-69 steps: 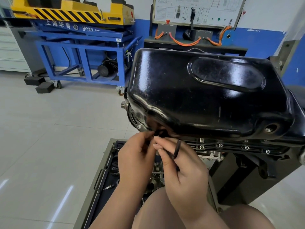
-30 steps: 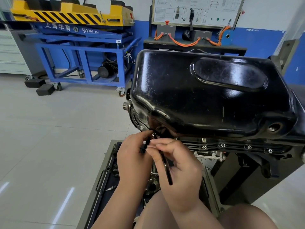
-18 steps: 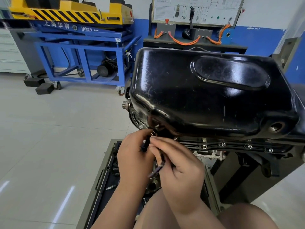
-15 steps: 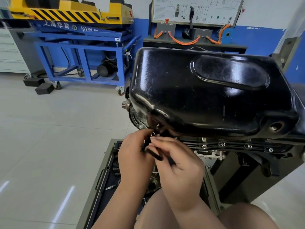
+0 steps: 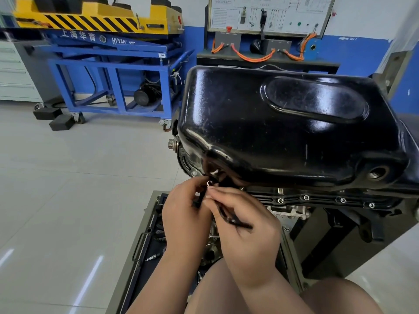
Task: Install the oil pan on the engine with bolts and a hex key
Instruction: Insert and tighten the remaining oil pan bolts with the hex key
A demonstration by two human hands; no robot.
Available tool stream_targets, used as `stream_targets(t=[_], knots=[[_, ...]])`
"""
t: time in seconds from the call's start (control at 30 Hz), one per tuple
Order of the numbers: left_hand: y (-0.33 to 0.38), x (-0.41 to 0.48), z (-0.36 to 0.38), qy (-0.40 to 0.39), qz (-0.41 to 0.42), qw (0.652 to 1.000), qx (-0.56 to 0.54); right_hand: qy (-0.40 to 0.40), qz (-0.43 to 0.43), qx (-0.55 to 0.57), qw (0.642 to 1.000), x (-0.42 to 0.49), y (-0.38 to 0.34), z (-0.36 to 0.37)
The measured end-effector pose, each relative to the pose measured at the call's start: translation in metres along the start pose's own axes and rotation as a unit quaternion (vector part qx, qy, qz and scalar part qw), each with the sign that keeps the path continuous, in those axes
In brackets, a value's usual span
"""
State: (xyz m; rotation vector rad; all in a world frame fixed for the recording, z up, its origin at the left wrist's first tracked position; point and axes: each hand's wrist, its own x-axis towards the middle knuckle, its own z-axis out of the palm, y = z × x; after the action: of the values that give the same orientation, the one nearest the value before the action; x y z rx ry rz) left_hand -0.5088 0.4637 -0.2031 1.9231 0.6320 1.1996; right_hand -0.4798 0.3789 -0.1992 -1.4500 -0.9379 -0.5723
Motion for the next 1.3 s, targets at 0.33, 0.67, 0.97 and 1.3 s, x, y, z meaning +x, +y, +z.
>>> stream_targets(t=[0.33,0.67,0.97,1.3], knots=[[0.001,0.002,-0.001,-0.004,0.016,1.0,0.026,-0.044,0.005,0.004,0.999,0.001,-0.004,0.001],[-0.001,0.0,-0.001,-0.015,-0.01,1.0,-0.019,0.004,0.054,0.039,0.998,0.0,-0.004,0.005],[-0.002,0.002,-0.002,-0.013,-0.009,0.998,-0.067,-0.059,-0.023,0.006,0.998,0.003,-0.006,-0.003],[-0.005,0.0,-0.001,-0.016,0.016,1.0,-0.008,0.018,0.044,0.013,0.999,0.003,-0.011,0.005]])
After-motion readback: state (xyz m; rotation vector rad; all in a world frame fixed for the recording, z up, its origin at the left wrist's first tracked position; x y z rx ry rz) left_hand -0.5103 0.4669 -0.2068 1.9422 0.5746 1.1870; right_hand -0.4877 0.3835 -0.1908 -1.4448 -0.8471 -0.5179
